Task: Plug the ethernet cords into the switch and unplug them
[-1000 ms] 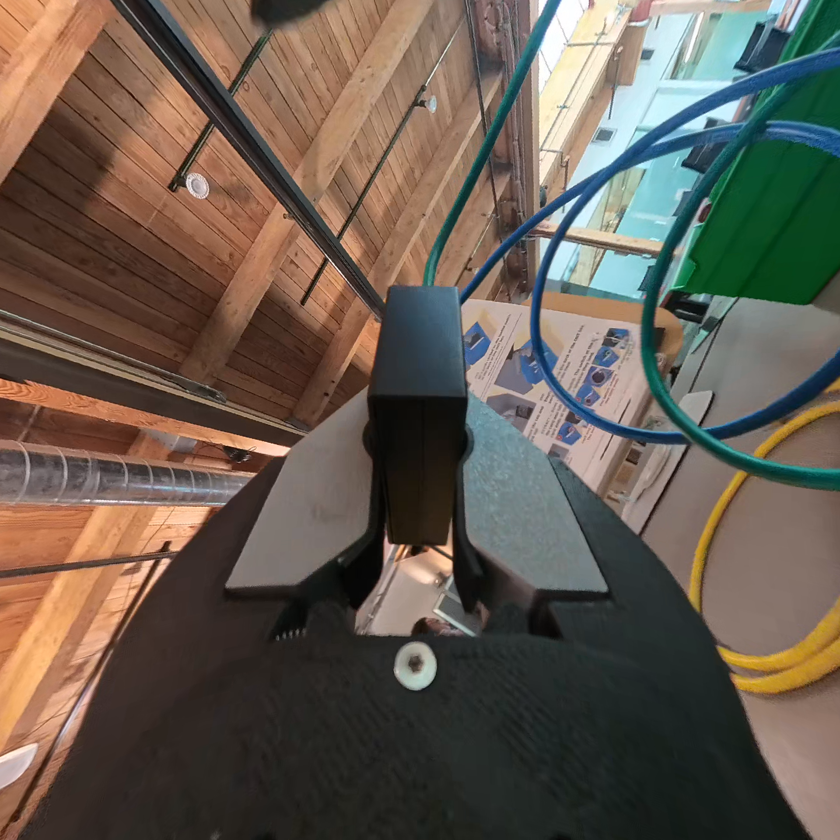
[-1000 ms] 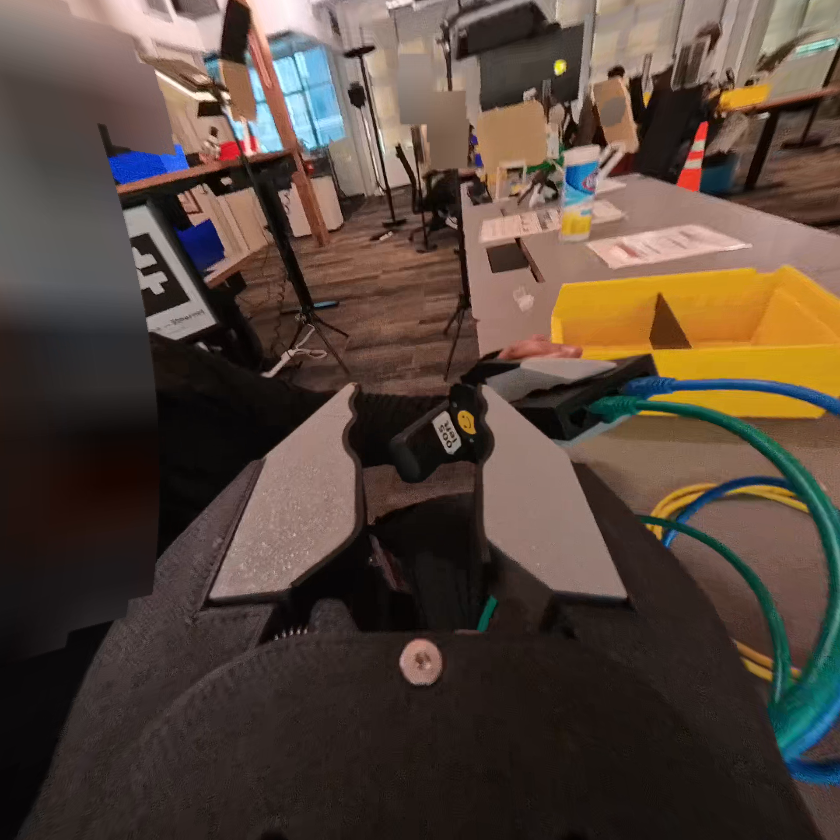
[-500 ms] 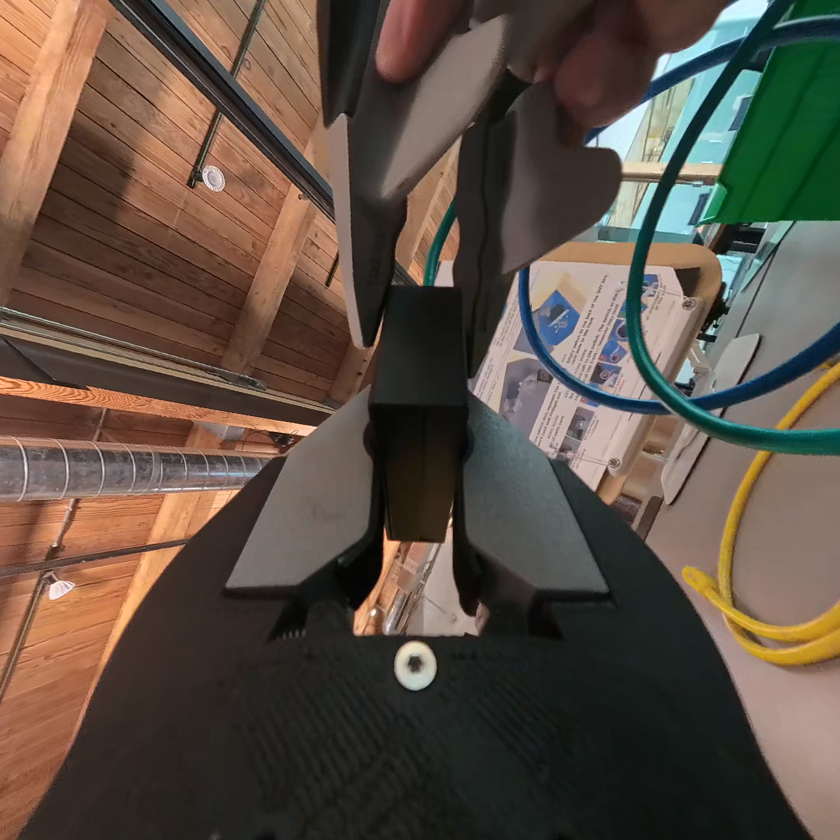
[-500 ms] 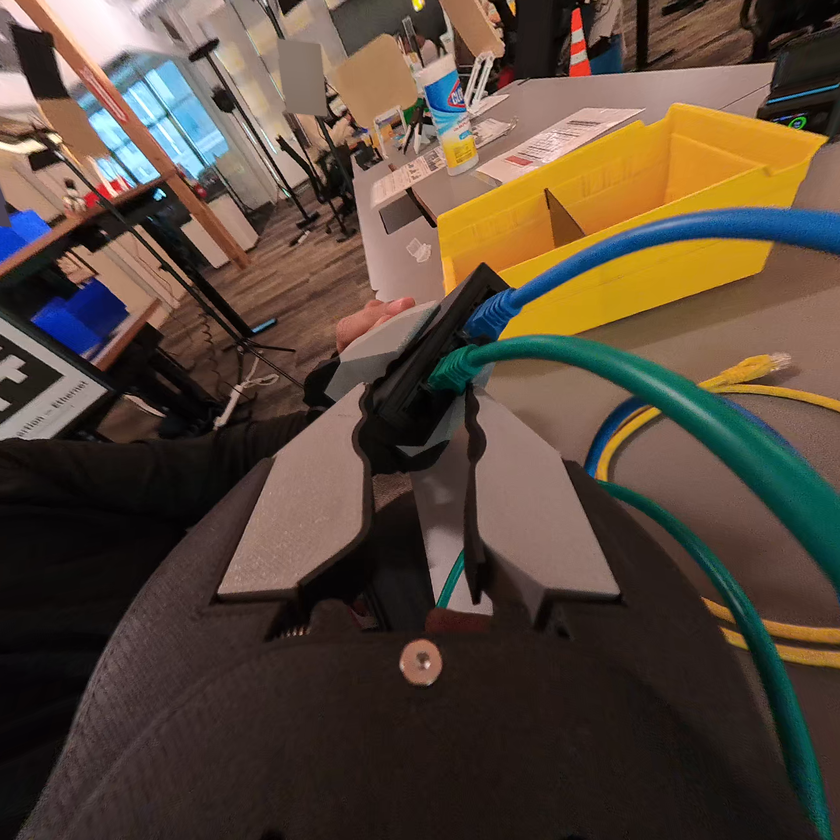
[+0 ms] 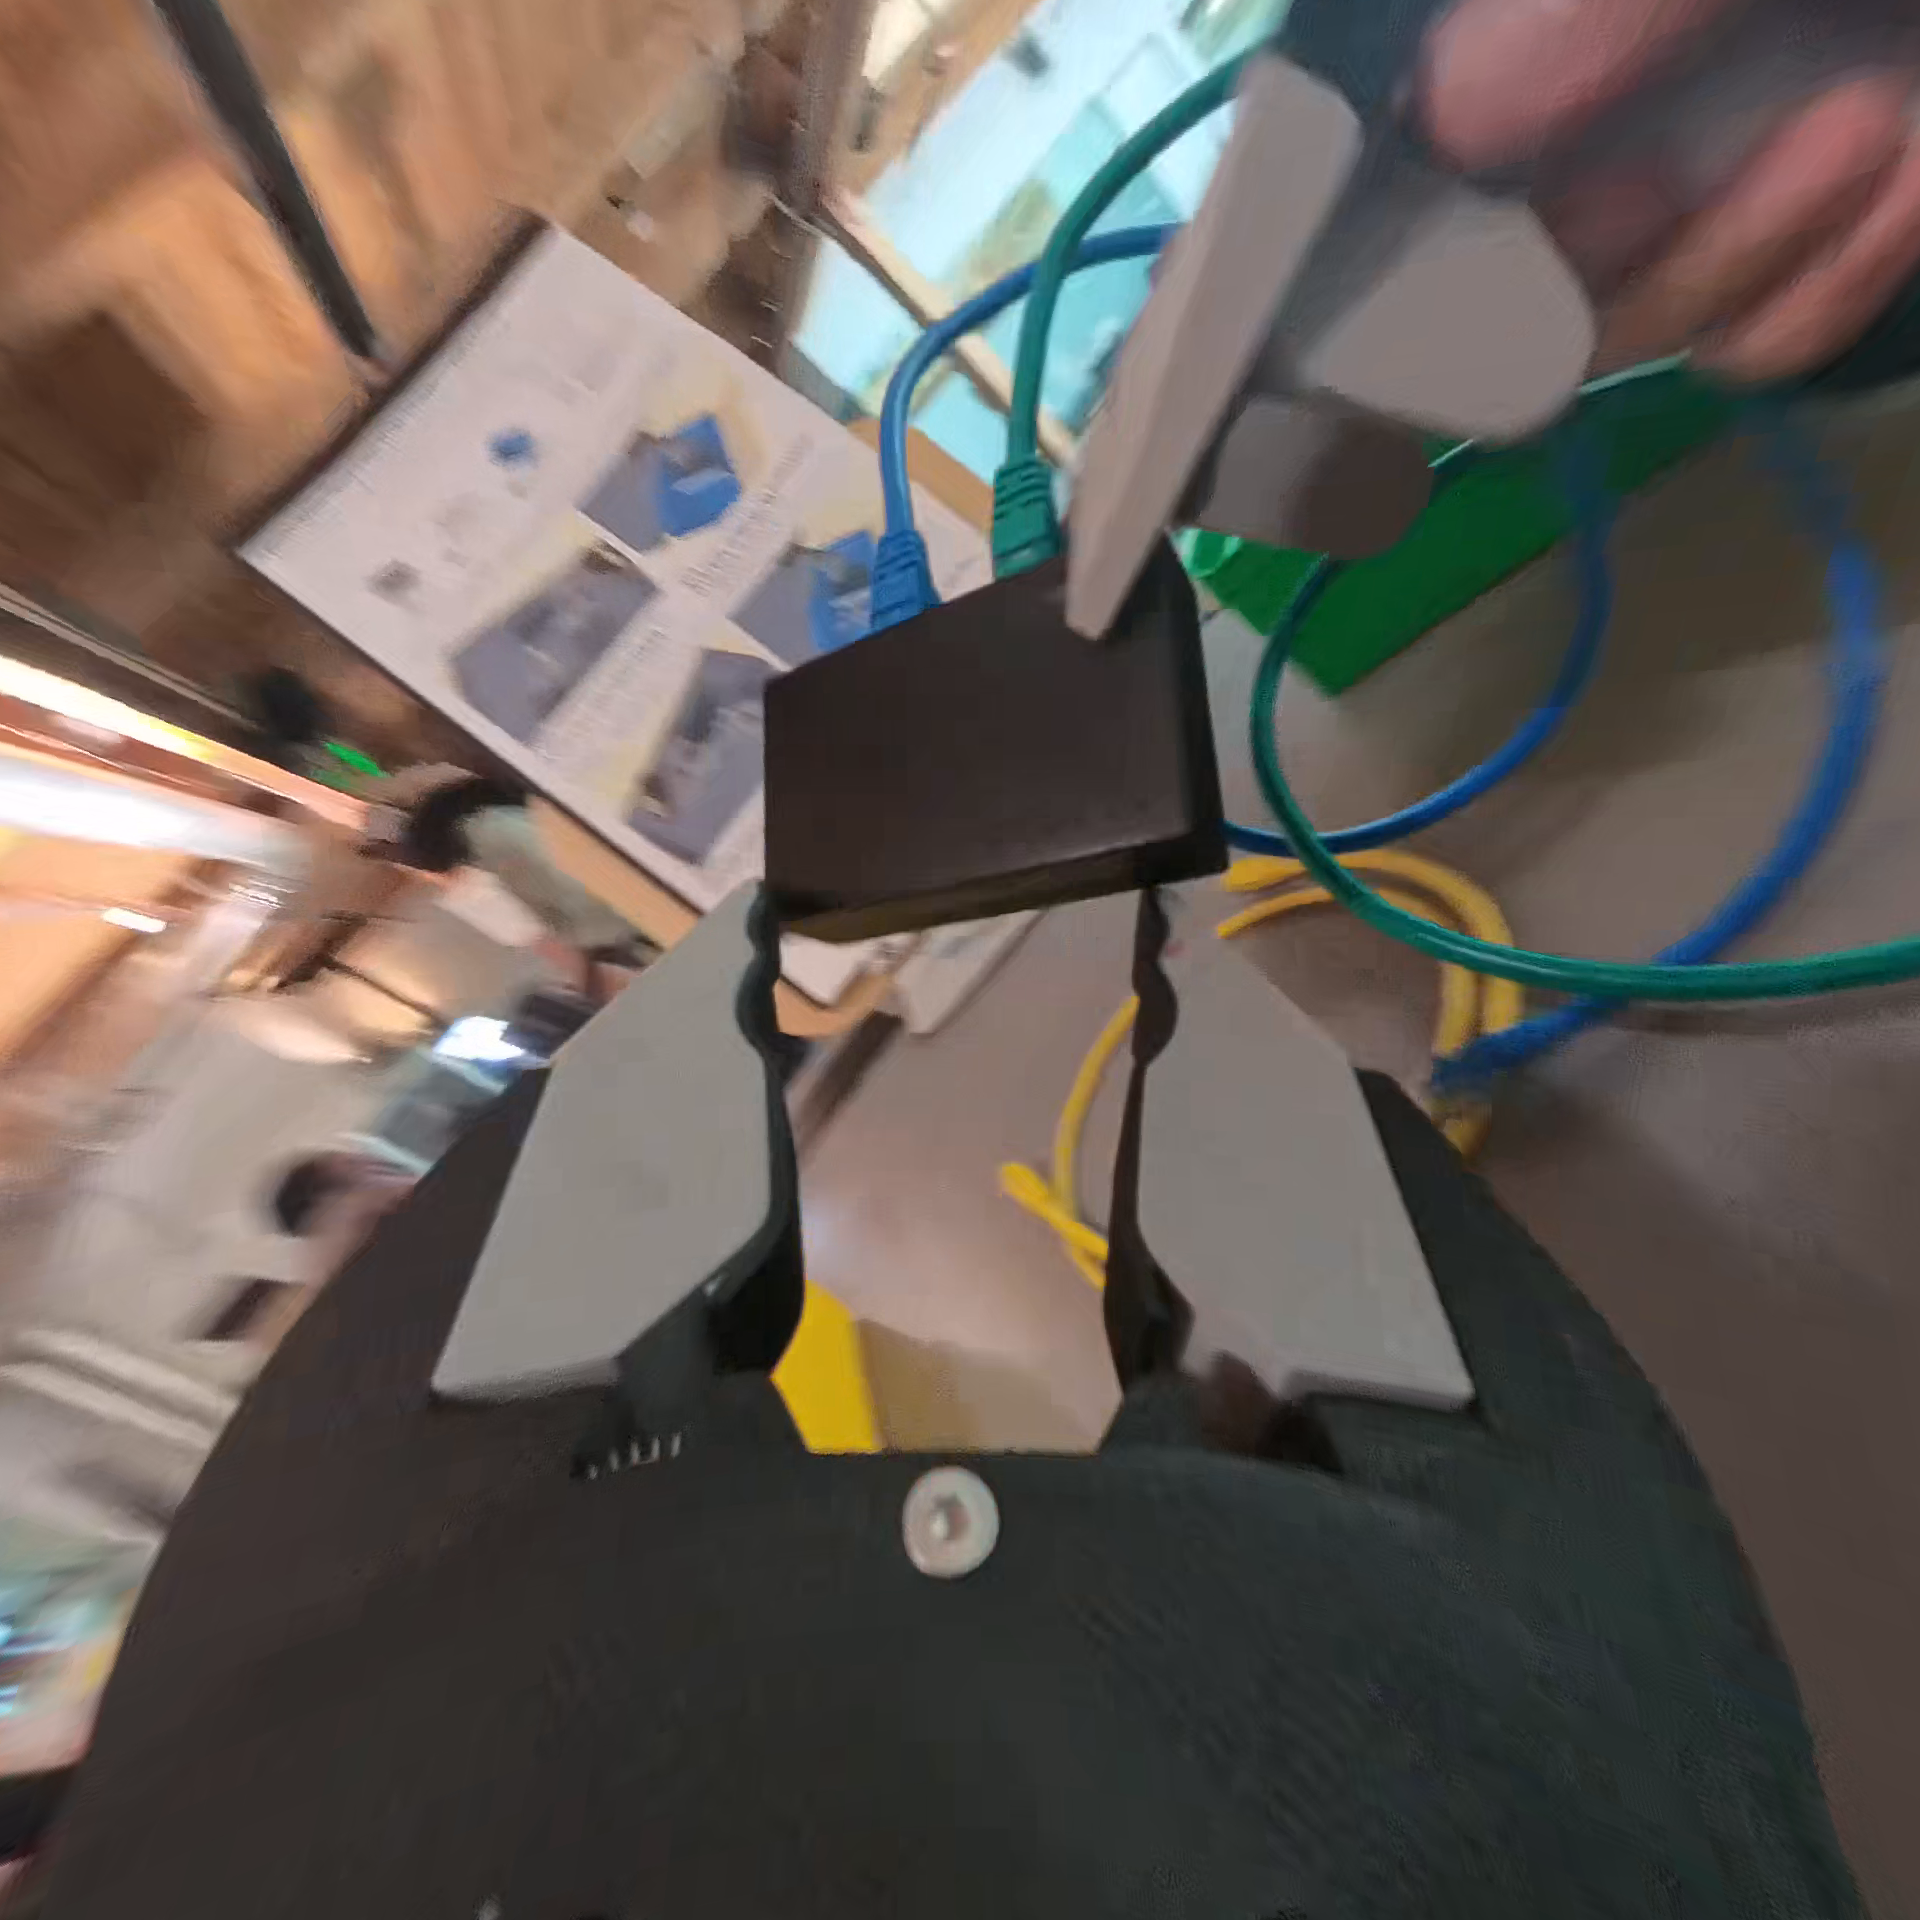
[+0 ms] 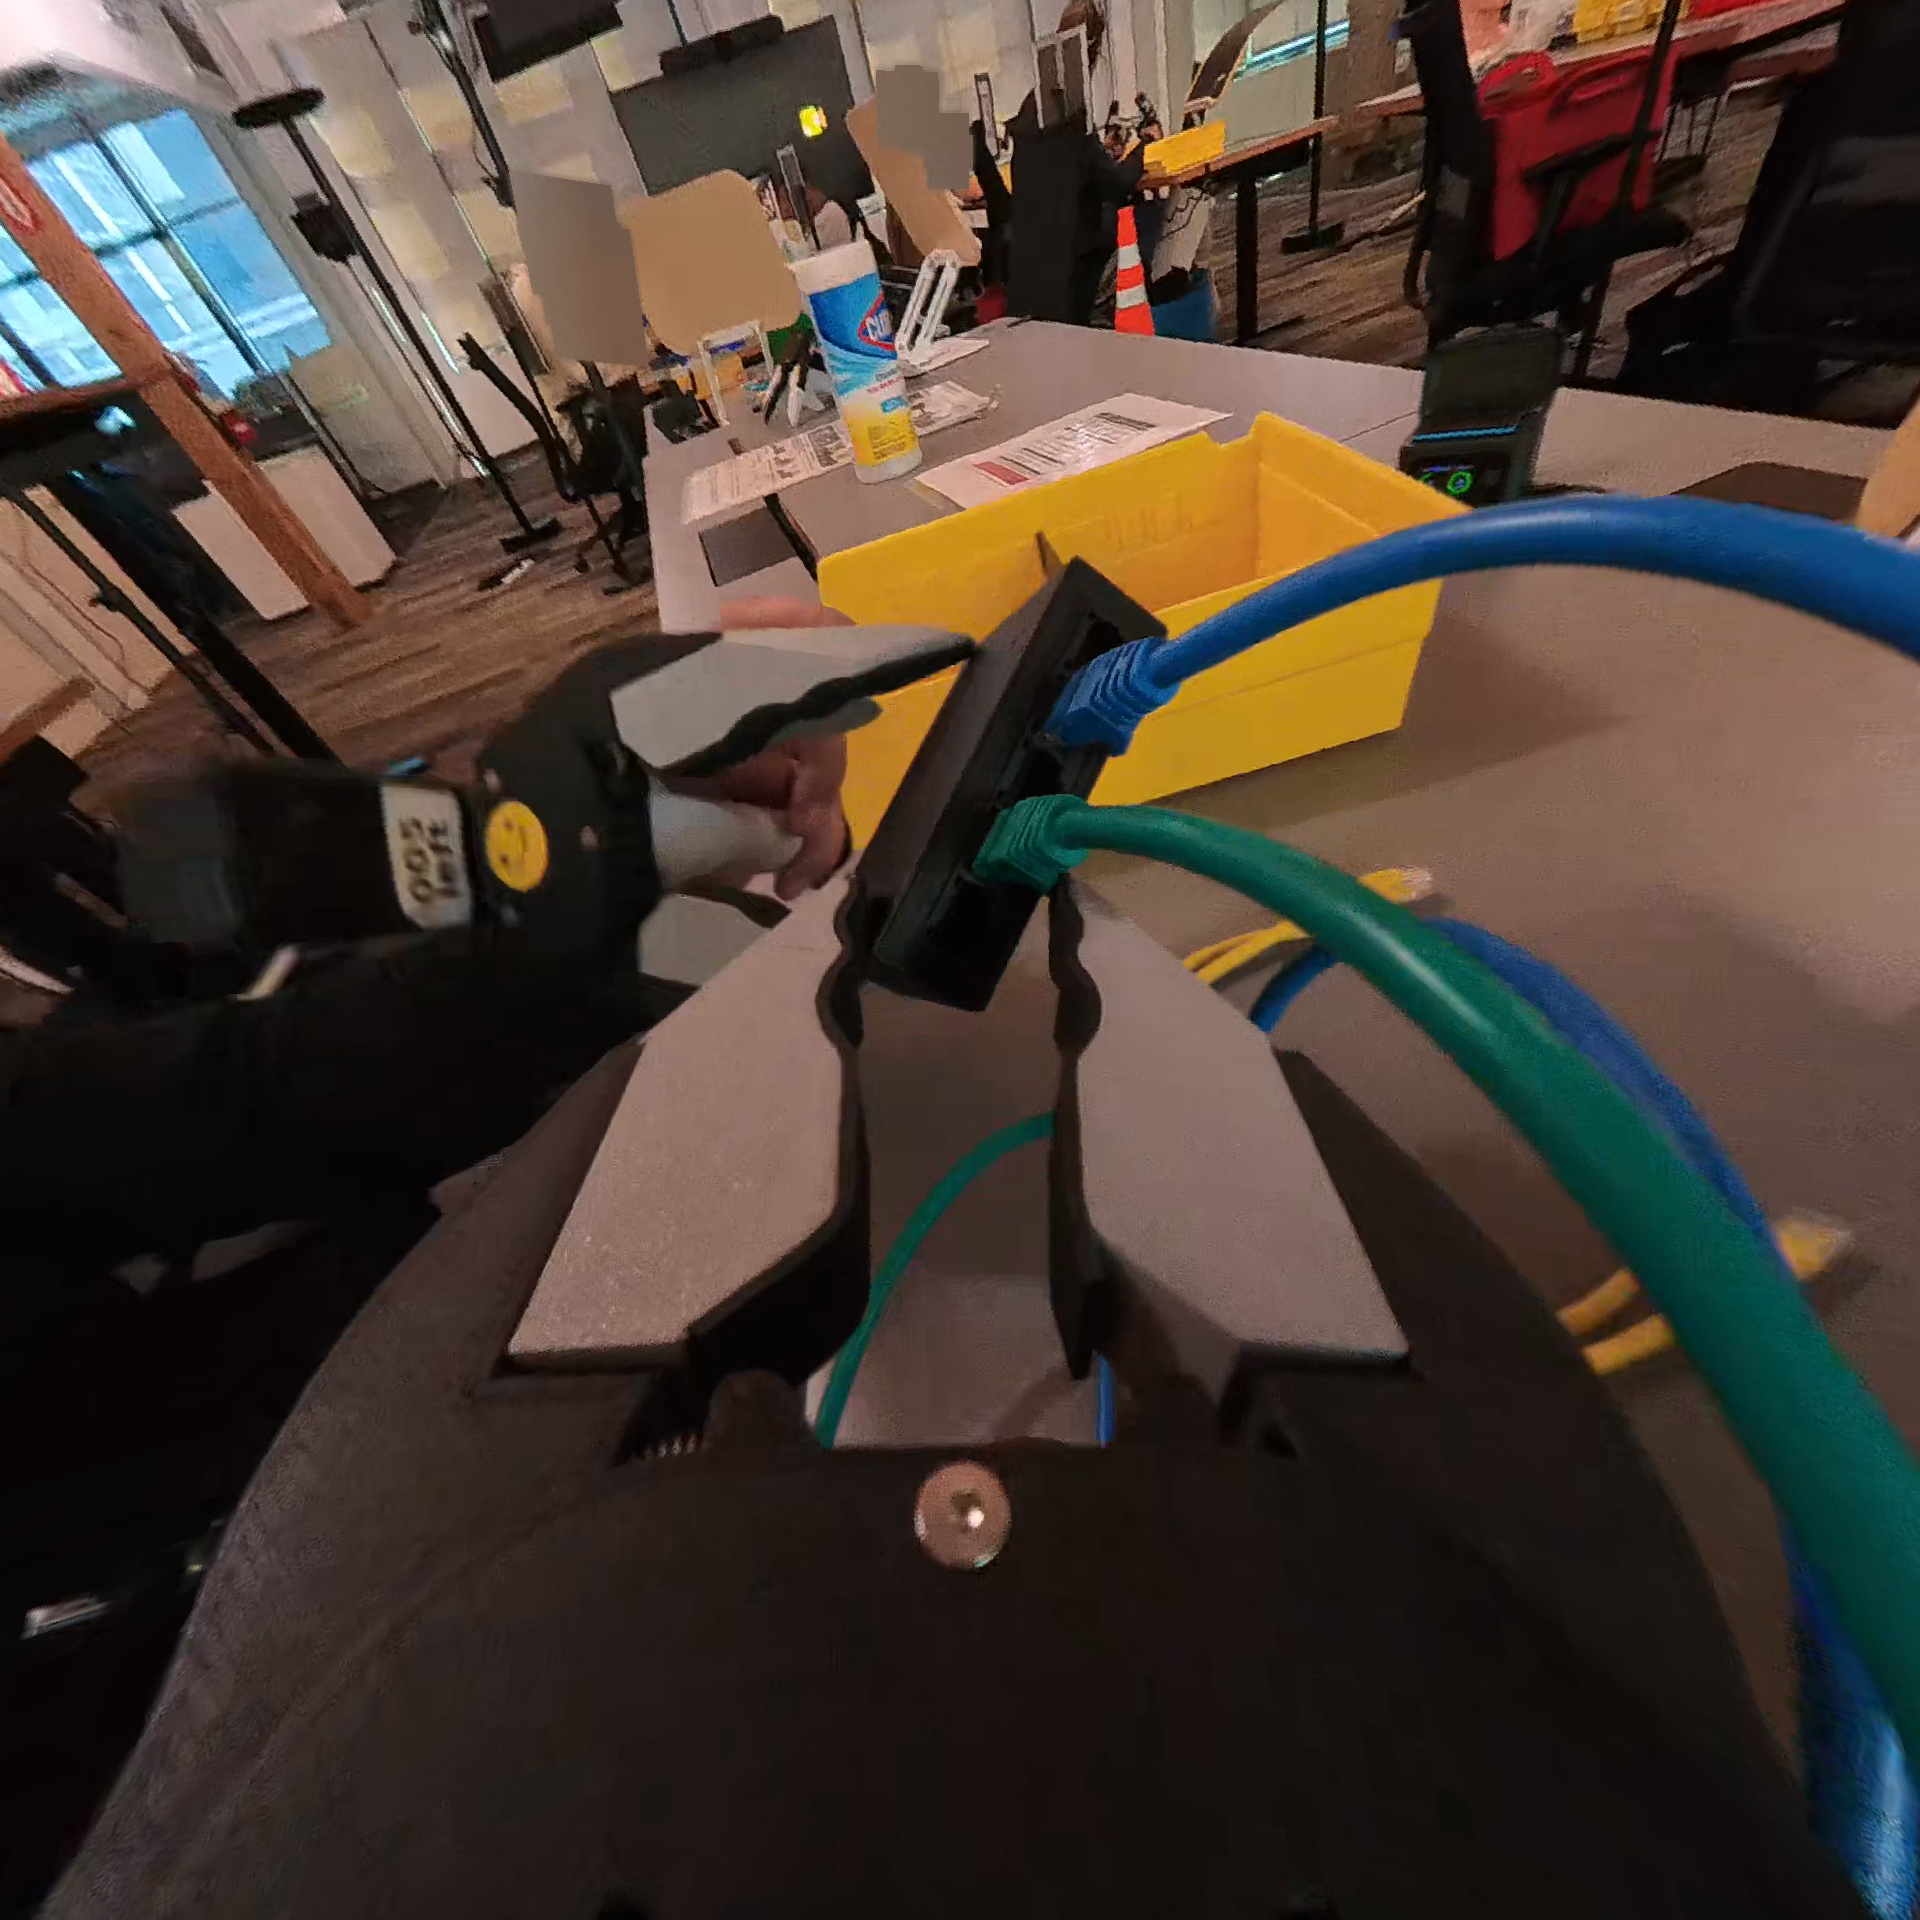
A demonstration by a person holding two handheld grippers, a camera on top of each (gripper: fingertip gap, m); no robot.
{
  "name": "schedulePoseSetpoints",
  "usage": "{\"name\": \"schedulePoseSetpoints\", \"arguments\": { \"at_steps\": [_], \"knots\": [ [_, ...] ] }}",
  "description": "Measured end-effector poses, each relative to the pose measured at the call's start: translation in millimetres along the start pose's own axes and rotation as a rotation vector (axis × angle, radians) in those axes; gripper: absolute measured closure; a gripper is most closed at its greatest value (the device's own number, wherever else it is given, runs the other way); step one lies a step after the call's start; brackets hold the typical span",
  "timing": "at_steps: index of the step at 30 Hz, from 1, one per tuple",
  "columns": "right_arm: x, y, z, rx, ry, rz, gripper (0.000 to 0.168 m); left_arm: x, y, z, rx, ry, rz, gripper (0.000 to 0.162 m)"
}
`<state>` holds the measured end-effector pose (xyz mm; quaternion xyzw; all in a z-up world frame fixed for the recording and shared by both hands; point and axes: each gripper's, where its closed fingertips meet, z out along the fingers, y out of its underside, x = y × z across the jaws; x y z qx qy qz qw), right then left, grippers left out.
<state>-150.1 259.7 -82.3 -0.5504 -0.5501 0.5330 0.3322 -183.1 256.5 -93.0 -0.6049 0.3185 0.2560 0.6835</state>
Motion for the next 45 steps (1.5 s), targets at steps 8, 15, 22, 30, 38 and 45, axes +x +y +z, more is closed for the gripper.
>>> {"name": "schedulePoseSetpoints", "arguments": {
  "at_steps": [8,15,22,30,38,45],
  "knots": [
    [-13.3,1.8,-7.3,-0.042,0.060,-0.322,0.145,-9.0,-2.7,-26.6,0.097,0.425,-0.784,0.092],
    [-43.4,20.2,6.6,-0.120,-0.060,-0.417,0.146,18.4,-25.3,-26.2,0.221,0.570,-0.853,0.106],
    [-49.6,18.0,6.6,-0.090,-0.145,-0.310,0.145,25.8,-42.6,-38.7,0.298,0.693,-0.845,0.135],
    [-77.2,-3.5,-27.9,-0.045,-0.235,-0.316,0.135,-21.6,-36.5,-45.5,0.321,0.556,-0.900,0.136],
    [-47.1,-60.3,-101.0,0.240,-0.106,-0.201,0.144,-69.0,-35.8,-78.5,0.368,0.478,-0.861,0.136],
    [115.0,32.3,-64.0,-0.047,0.401,0.131,0.131,-63.5,-5.8,-65.2,0.252,0.474,-0.954,0.136]
  ]
}}
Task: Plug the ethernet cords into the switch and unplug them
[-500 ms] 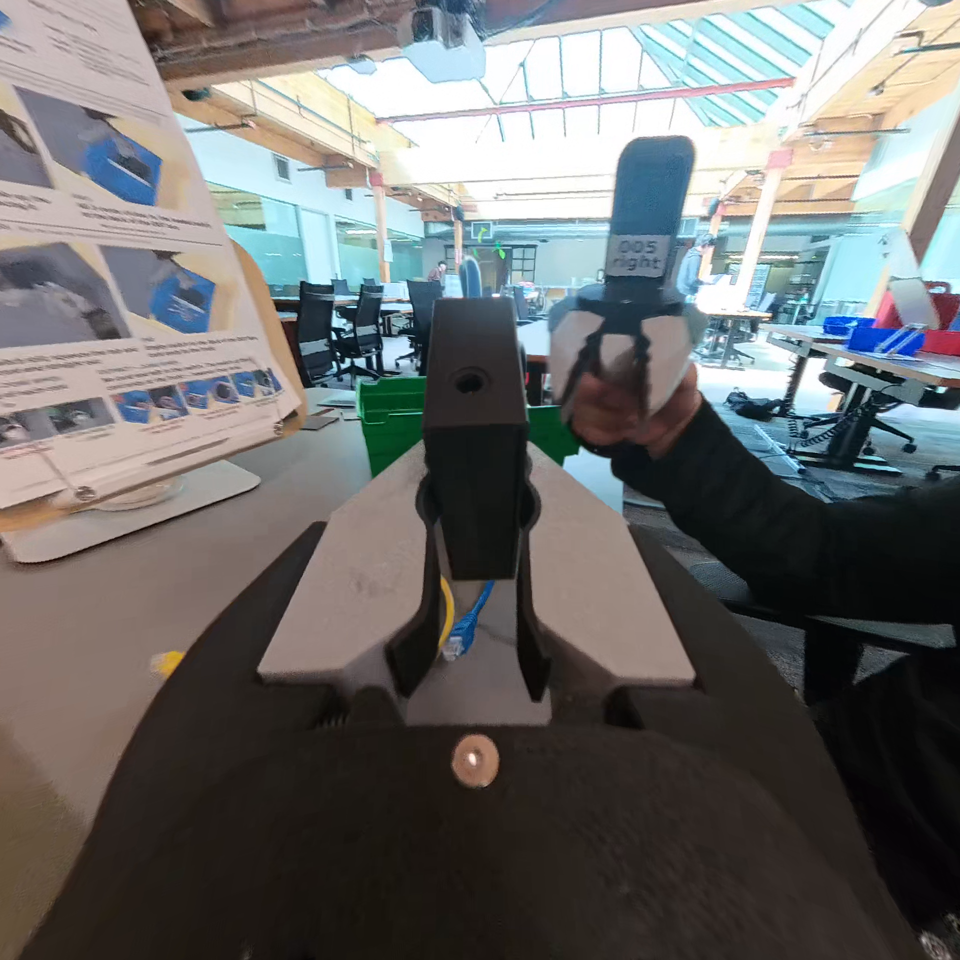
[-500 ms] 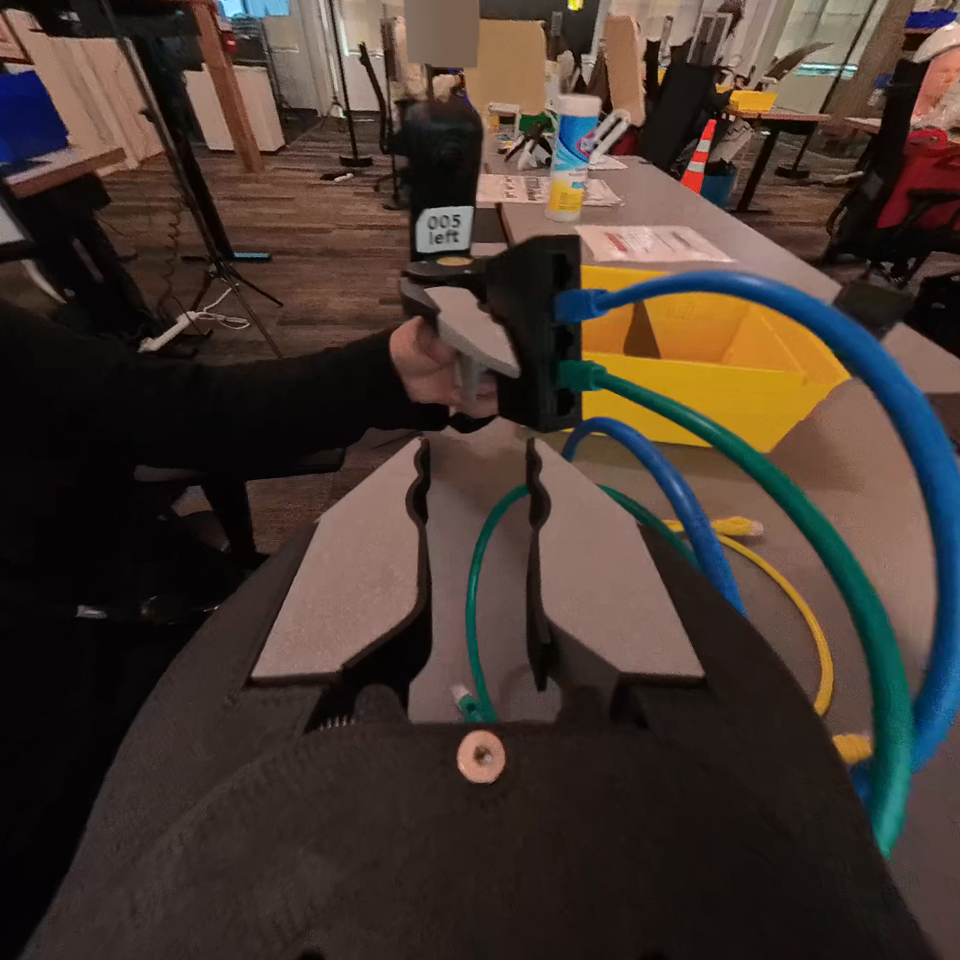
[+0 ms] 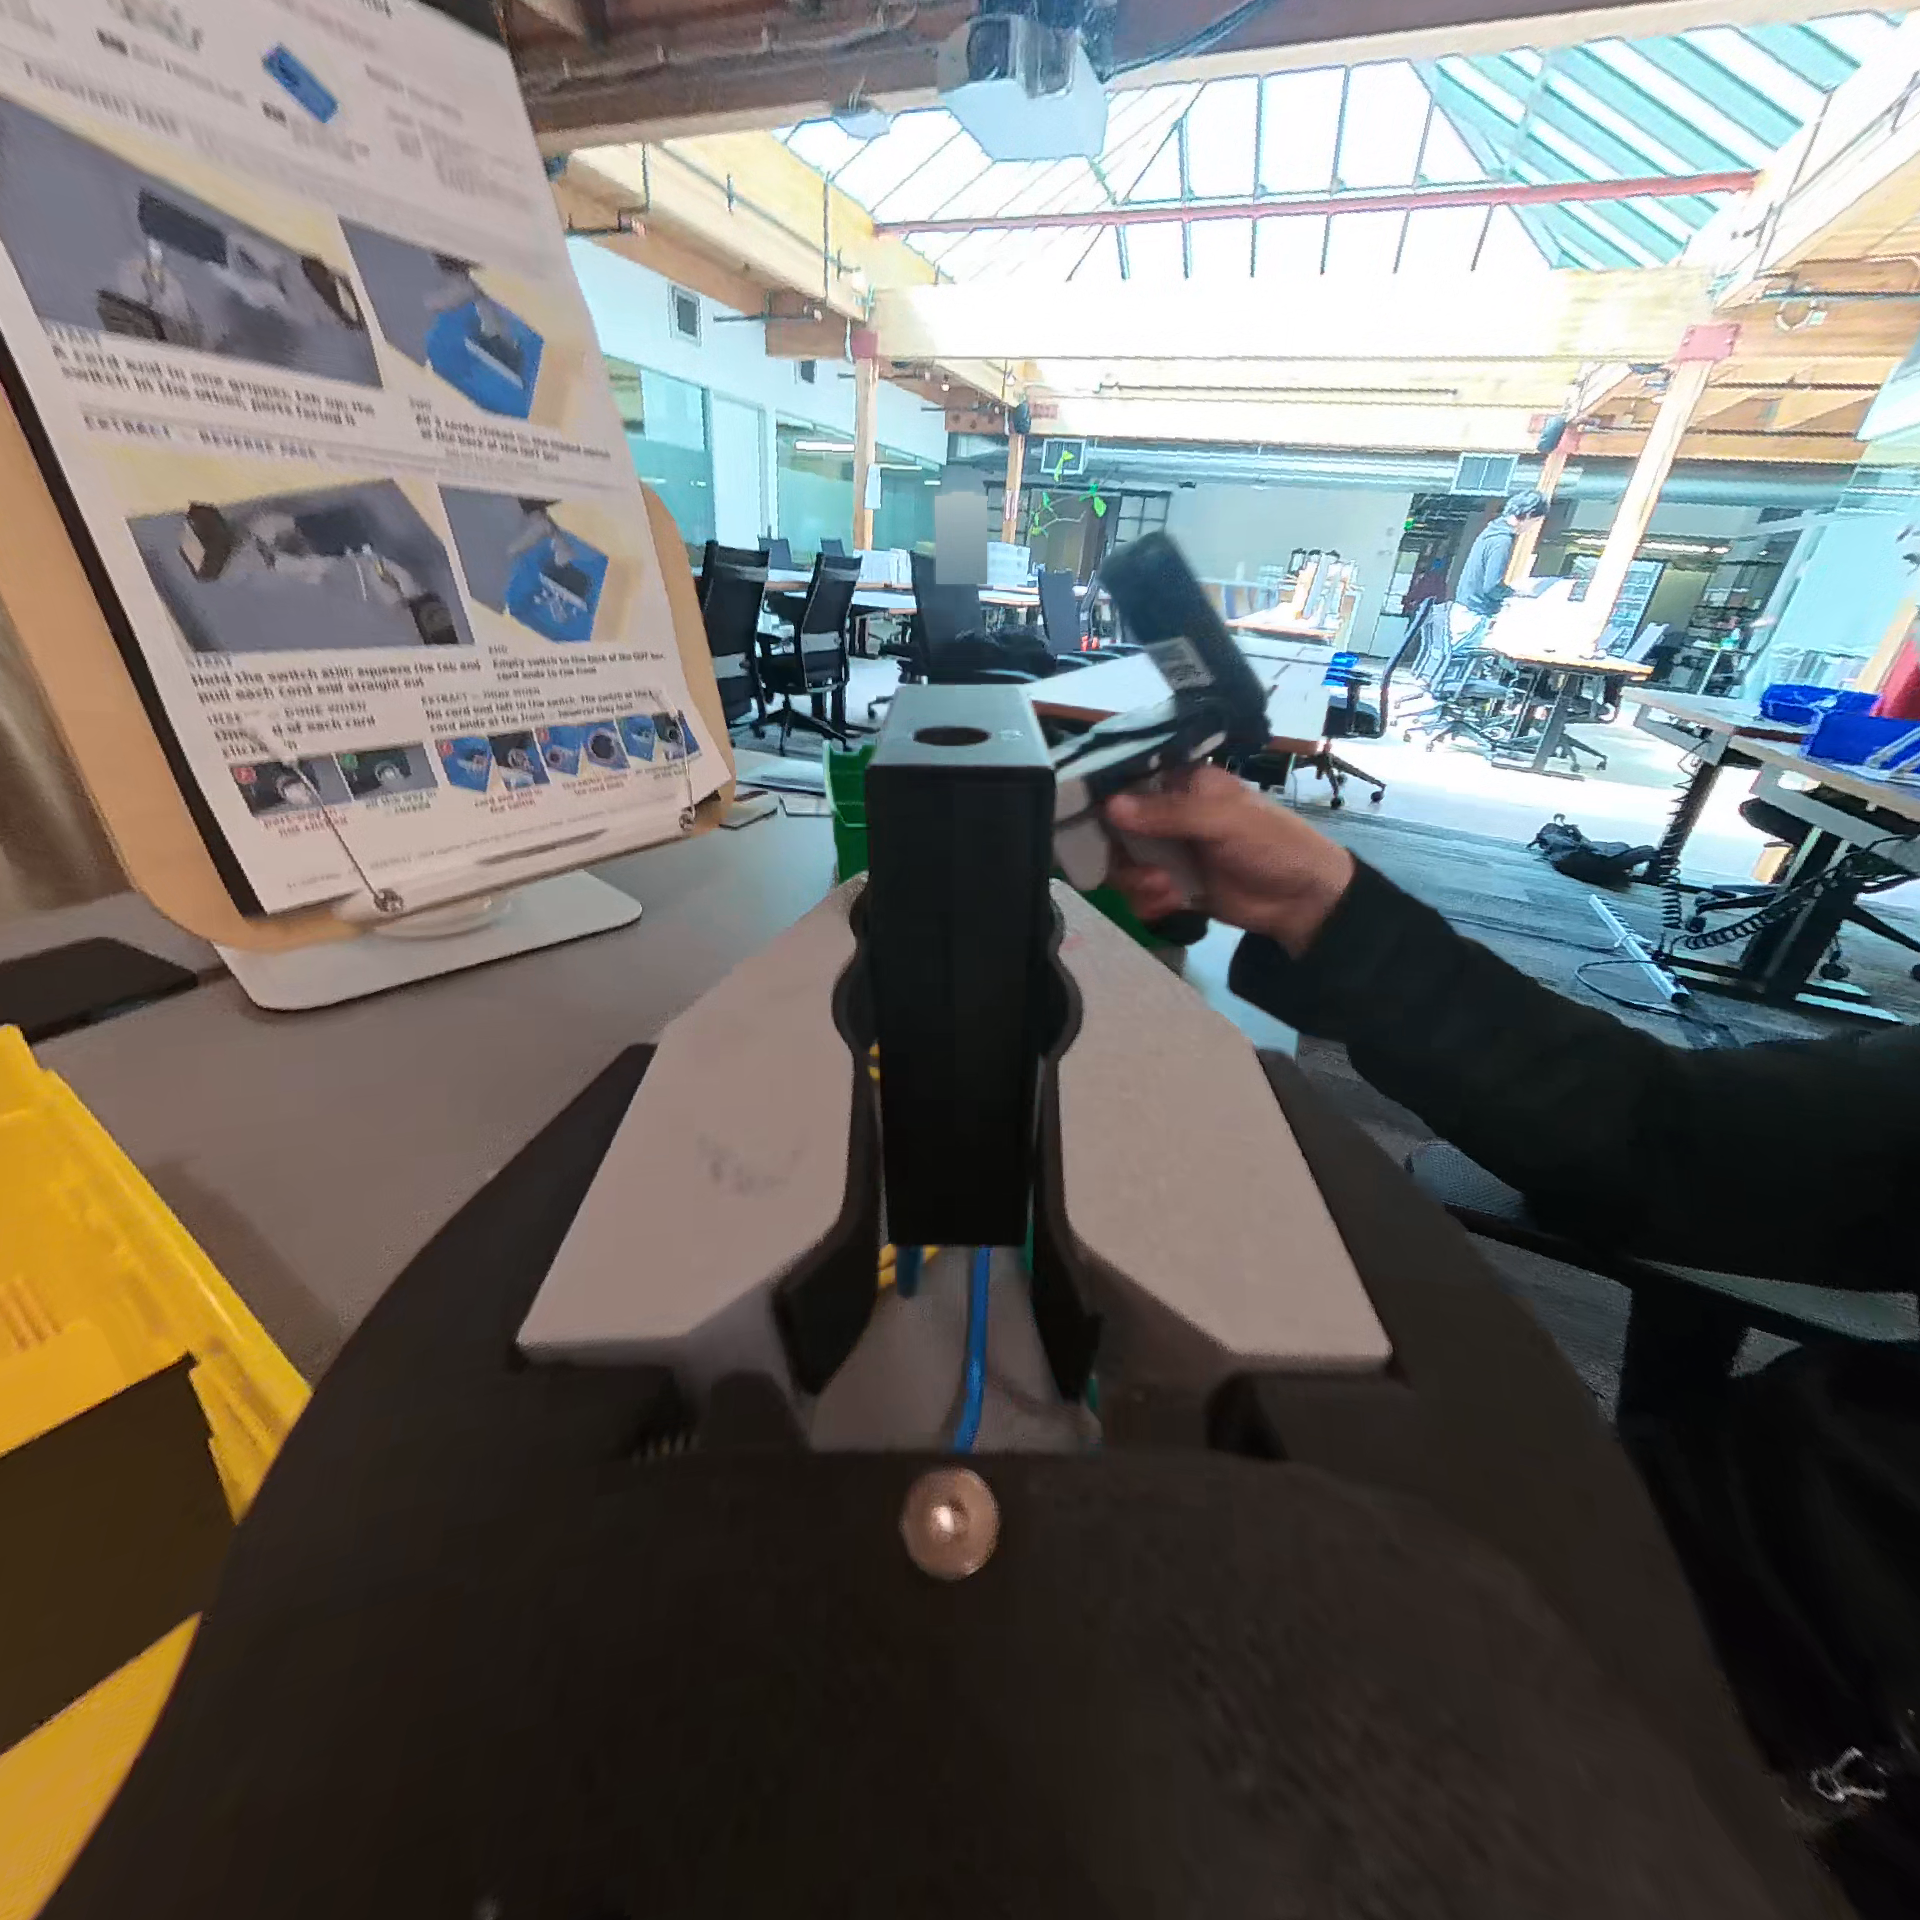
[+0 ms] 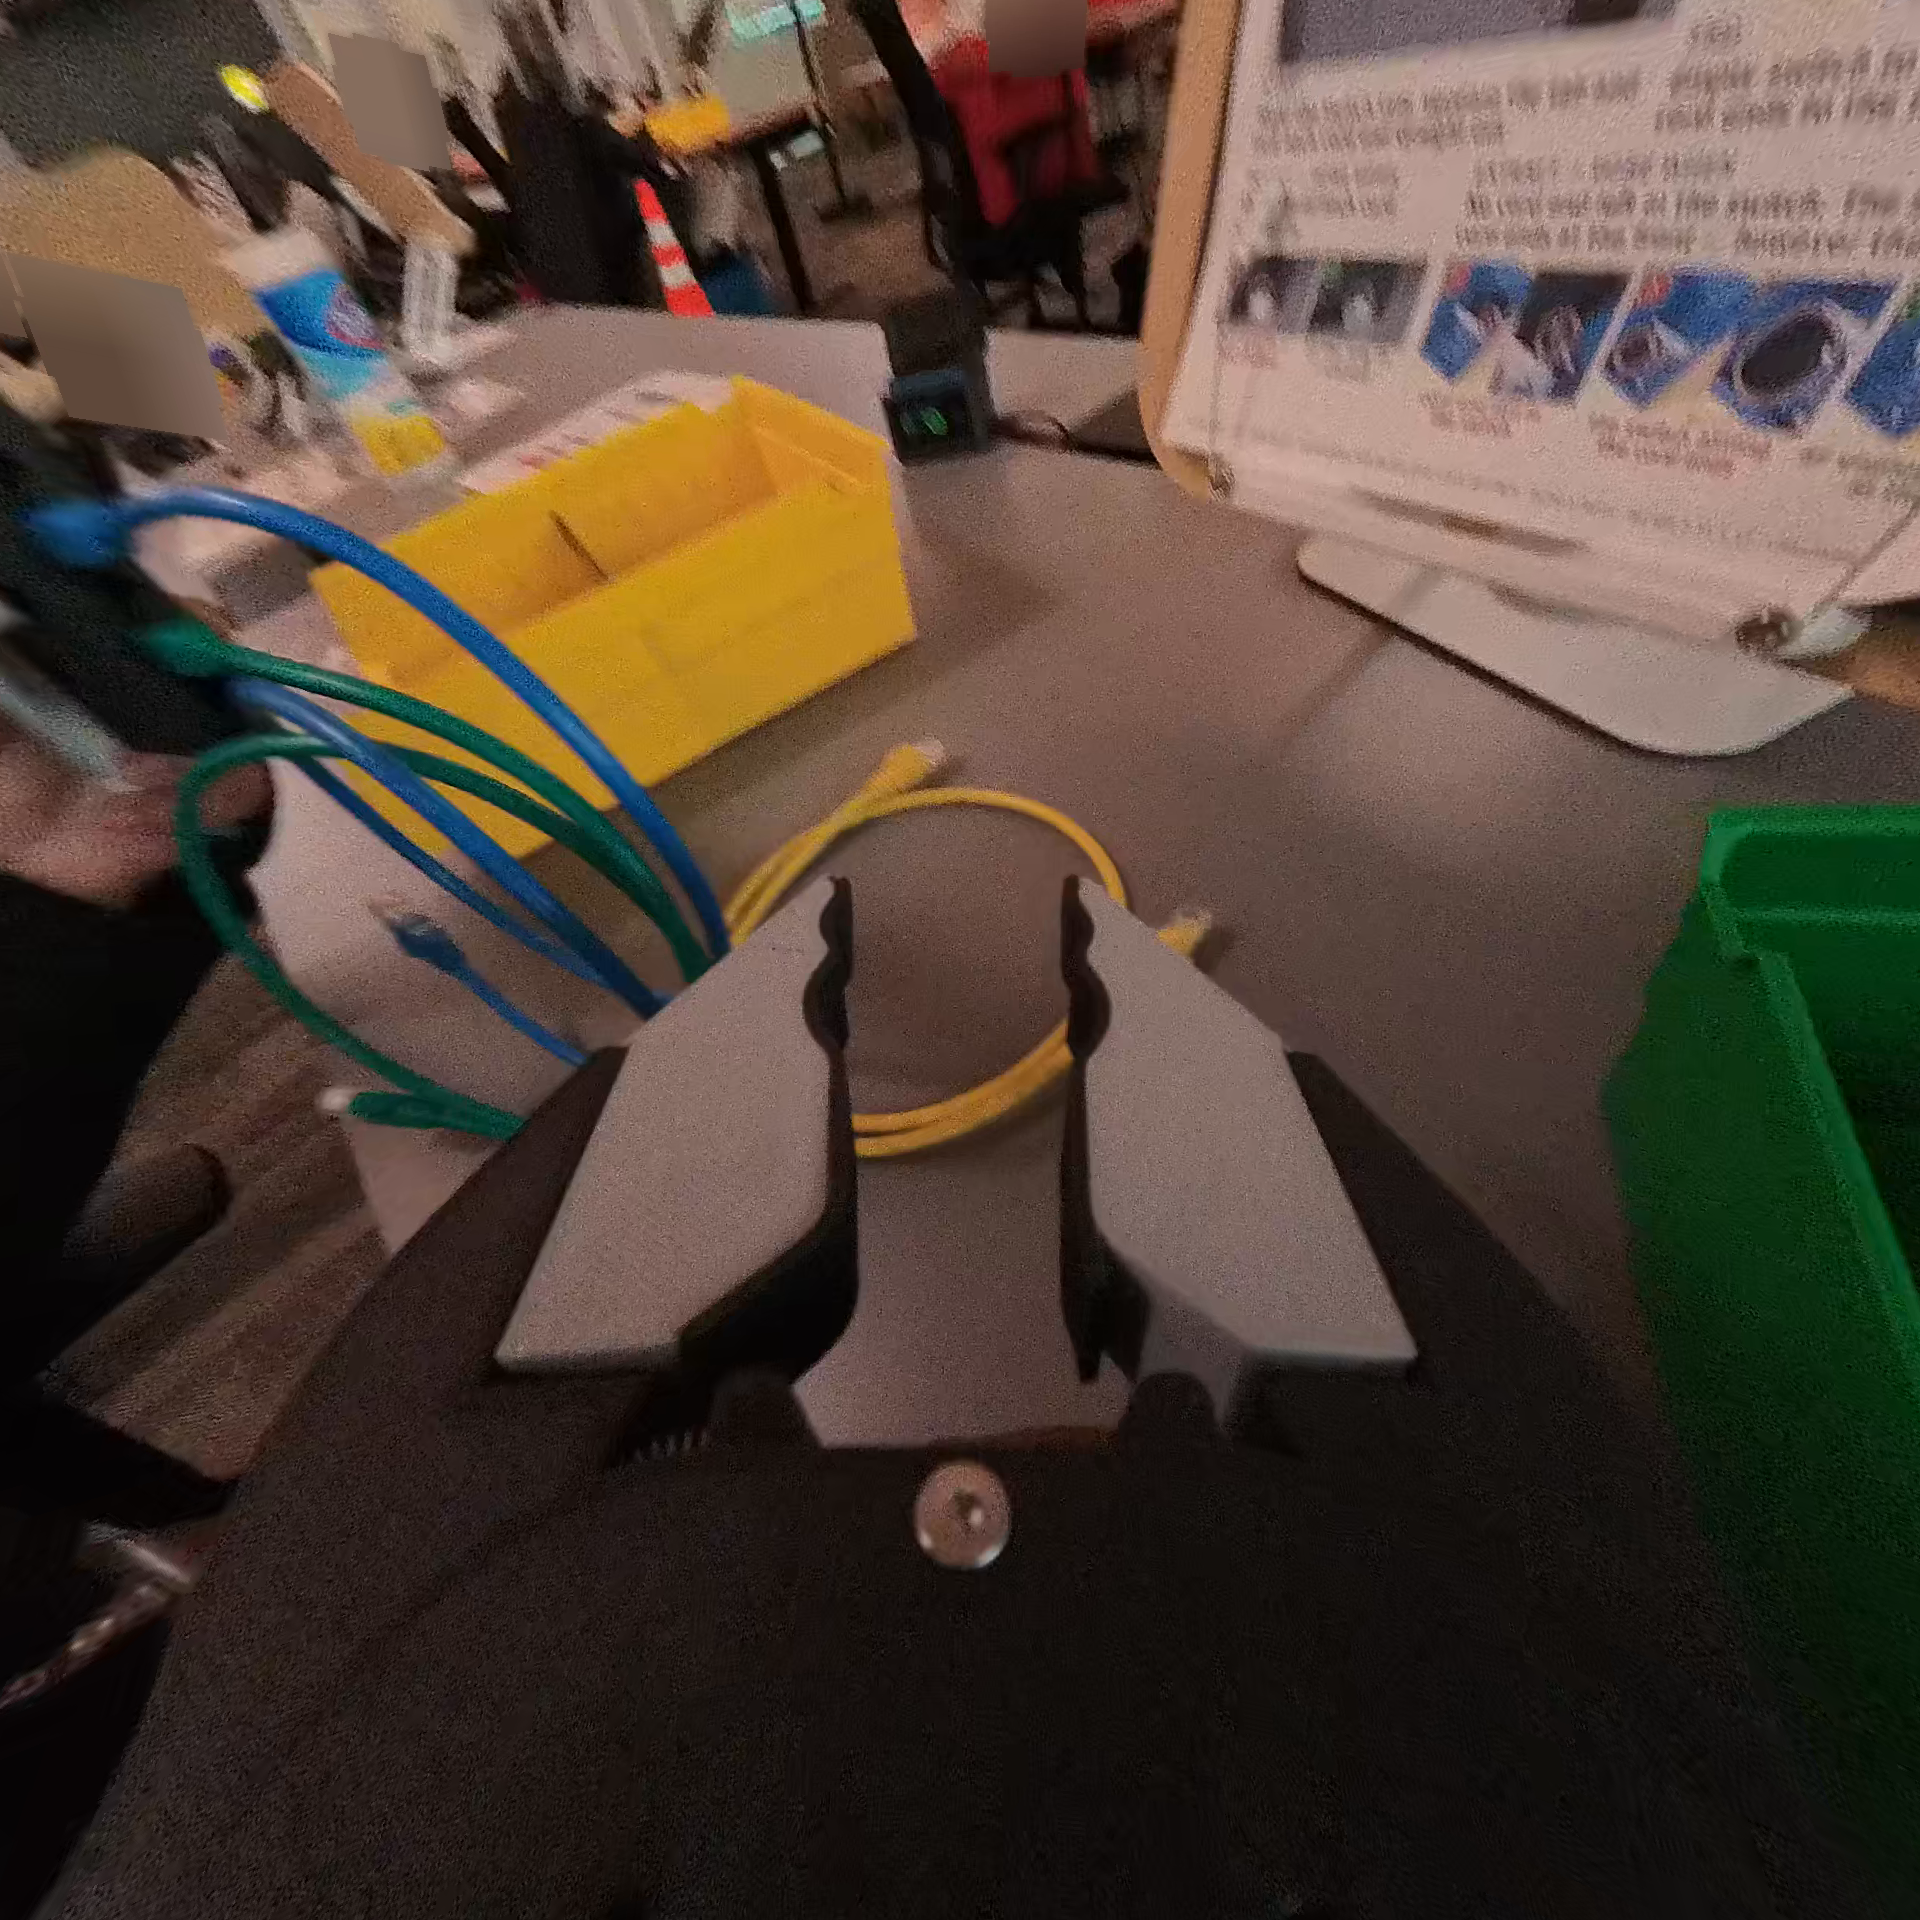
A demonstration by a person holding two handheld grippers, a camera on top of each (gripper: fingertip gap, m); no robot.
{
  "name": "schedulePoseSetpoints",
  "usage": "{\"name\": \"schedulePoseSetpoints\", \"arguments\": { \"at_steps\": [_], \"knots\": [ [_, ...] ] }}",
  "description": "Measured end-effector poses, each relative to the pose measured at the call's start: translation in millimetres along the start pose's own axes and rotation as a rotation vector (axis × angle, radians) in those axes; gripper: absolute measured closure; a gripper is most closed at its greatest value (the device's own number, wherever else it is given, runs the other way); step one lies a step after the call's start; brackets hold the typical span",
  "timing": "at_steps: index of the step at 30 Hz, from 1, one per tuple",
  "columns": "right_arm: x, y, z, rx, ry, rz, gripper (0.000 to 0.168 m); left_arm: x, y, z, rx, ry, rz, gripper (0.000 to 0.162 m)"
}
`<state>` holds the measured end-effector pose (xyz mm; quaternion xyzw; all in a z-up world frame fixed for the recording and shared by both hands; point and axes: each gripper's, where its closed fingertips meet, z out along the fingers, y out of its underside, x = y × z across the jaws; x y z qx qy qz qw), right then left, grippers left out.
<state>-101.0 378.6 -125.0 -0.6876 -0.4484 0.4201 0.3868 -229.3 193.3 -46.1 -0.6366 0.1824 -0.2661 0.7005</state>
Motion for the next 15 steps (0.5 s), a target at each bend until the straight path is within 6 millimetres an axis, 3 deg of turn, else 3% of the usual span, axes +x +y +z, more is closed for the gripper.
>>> {"name": "schedulePoseSetpoints", "arguments": {
  "at_steps": [1,3,5,6,8,10,13,15],
  "knots": [
    [5.7,12.9,14.4,-0.044,0.007,0.018,0.129,-1.0,4.1,1.5,-0.007,0.012,-0.015,0.136],
    [-19.9,15.4,30.2,-0.021,-0.169,0.064,0.127,-2.9,8.8,4.5,-0.002,0.029,-0.057,0.136],
    [-57.9,-10.0,19.1,0.110,-0.405,0.100,0.139,-4.3,12.1,7.0,0.000,0.039,-0.087,0.136],
    [-69.0,-24.0,8.8,0.182,-0.467,0.096,0.148,-4.3,13.1,8.0,0.003,0.044,-0.092,0.136],
    [-83.9,-40.5,-8.7,0.264,-0.497,0.029,0.147,-0.6,15.2,10.8,0.002,0.070,-0.102,0.136],
    [-109.2,-37.9,-18.3,0.227,-0.552,-0.073,0.144,4.4,16.7,15.1,0.003,0.091,-0.105,0.135],
    [-172.5,-24.1,-33.7,0.141,-0.774,-0.191,0.140,14.5,21.2,23.2,-0.013,0.123,-0.097,0.136],
    [-195.4,-15.5,-26.8,0.101,-0.750,-0.277,0.141,22.2,23.9,29.0,-0.018,0.143,-0.093,0.136]
  ]
}}
